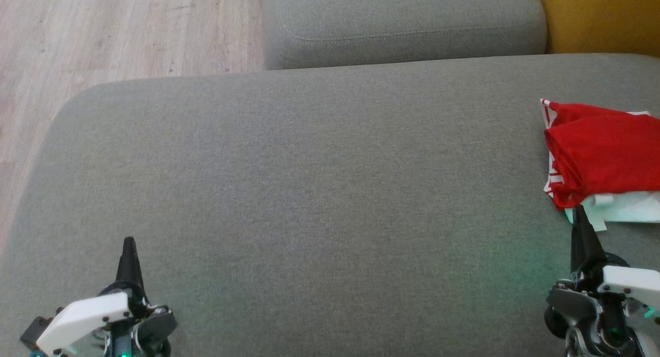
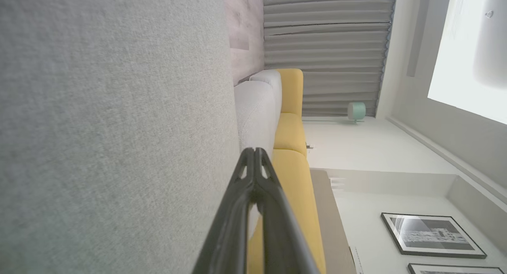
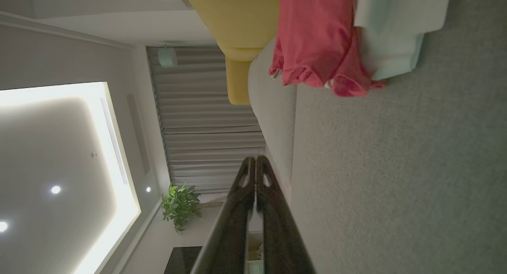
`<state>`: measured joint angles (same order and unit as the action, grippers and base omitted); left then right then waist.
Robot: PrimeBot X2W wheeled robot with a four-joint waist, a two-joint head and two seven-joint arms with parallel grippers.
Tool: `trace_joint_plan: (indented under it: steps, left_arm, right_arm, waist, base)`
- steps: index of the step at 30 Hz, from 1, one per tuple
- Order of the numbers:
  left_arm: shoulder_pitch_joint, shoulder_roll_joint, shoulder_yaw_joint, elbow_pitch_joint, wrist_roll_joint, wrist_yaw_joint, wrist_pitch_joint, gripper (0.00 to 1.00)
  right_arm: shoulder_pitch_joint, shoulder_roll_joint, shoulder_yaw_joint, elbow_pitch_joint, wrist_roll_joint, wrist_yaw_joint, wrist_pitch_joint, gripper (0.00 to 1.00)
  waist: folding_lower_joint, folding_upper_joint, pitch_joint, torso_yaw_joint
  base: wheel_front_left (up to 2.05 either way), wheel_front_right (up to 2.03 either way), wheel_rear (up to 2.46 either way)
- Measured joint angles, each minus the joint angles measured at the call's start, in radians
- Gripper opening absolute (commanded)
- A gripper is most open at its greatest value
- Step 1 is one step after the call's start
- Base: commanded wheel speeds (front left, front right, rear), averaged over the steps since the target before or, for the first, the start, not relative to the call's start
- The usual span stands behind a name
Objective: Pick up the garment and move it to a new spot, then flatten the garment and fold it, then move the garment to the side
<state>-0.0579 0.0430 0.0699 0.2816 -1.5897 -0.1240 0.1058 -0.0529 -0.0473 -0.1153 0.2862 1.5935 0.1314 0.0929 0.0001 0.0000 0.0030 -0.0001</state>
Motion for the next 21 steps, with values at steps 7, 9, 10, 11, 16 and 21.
trace_joint_plan:
  steps: [7, 9, 10, 11, 16, 21]
  left_arm:
    - [-0.002, 0.0, 0.002, 0.0, -0.014, 0.0, 0.0, 0.0]
    - [-0.002, 0.0, 0.002, 0.0, -0.014, 0.0, 0.0, 0.0]
    - [-0.002, 0.0, 0.002, 0.0, -0.014, 0.0, 0.0, 0.0]
    - [-0.002, 0.0, 0.002, 0.0, -0.014, 0.0, 0.0, 0.0]
    - [-0.002, 0.0, 0.002, 0.0, -0.014, 0.0, 0.0, 0.0]
    - [-0.002, 0.0, 0.002, 0.0, -0.014, 0.0, 0.0, 0.0]
  right_arm:
    - [0.0, 0.0, -0.006, -0.003, 0.017, 0.0, 0.006, 0.0]
    - [0.0, 0.0, -0.007, -0.003, 0.017, 0.0, 0.006, 0.0]
    - [0.0, 0.0, -0.007, -0.003, 0.017, 0.0, 0.006, 0.0]
    - [0.0, 0.0, -0.007, -0.003, 0.017, 0.0, 0.007, 0.0]
    - [0.0, 0.0, -0.008, -0.003, 0.017, 0.0, 0.007, 0.0]
    - [0.0, 0.0, -0.009, -0.003, 0.017, 0.0, 0.007, 0.0]
  waist:
    - [0.0, 0.0, 0.0, 0.0]
    - [0.0, 0.0, 0.0, 0.0]
    - [0.0, 0.0, 0.0, 0.0]
    - [0.0, 0.0, 0.0, 0.0]
    - [0.0, 0.0, 0.0, 0.0]
    - [0.0, 0.0, 0.0, 0.0]
  base:
    - [0.0, 0.0, 0.0]
    - [0.0, 0.0, 0.0]
    - [0.0, 0.0, 0.0]
    - [0.0, 0.0, 0.0]
    - [0.0, 0.0, 0.0]
    - [0.0, 0.0, 0.0]
